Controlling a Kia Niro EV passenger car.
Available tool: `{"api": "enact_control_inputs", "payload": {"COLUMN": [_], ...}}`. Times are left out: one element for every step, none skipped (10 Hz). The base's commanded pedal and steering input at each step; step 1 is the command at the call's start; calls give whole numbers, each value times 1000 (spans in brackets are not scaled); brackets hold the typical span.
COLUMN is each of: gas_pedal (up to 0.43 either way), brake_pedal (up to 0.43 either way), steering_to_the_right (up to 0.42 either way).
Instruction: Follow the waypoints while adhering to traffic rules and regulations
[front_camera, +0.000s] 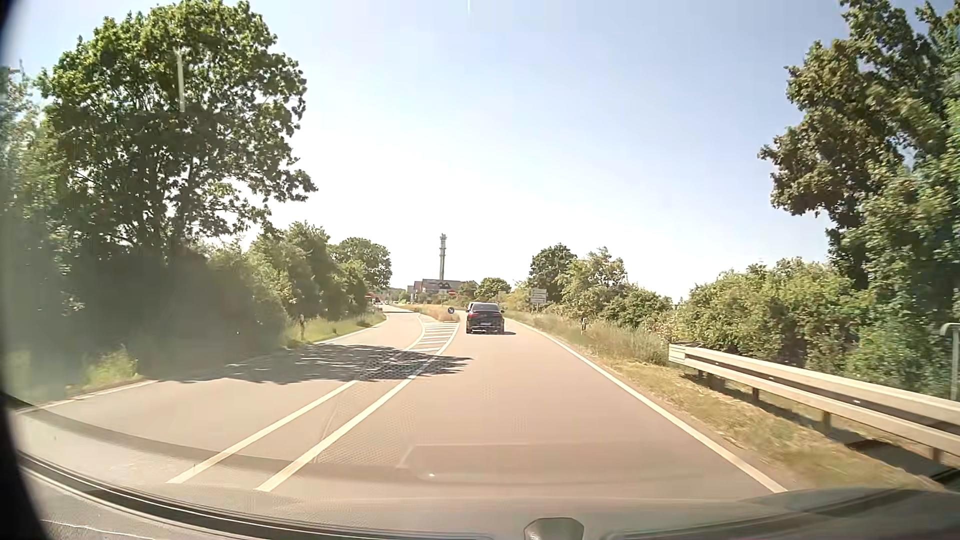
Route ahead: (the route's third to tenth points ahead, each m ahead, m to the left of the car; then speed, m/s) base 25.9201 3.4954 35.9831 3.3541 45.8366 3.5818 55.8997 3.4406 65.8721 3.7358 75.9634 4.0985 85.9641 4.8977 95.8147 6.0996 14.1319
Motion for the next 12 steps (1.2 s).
{"api": "enact_control_inputs", "payload": {"gas_pedal": [79, 79, 79, 79, 79, 79, 79, 79, 79, 79, 79, 79], "brake_pedal": [30, 30, 30, 30, 30, 30, 30, 30, 30, 30, 30, 30], "steering_to_the_right": [1, 1, 1, 1, 1, 1, 1, 1, 1, 1, 1, 1]}}
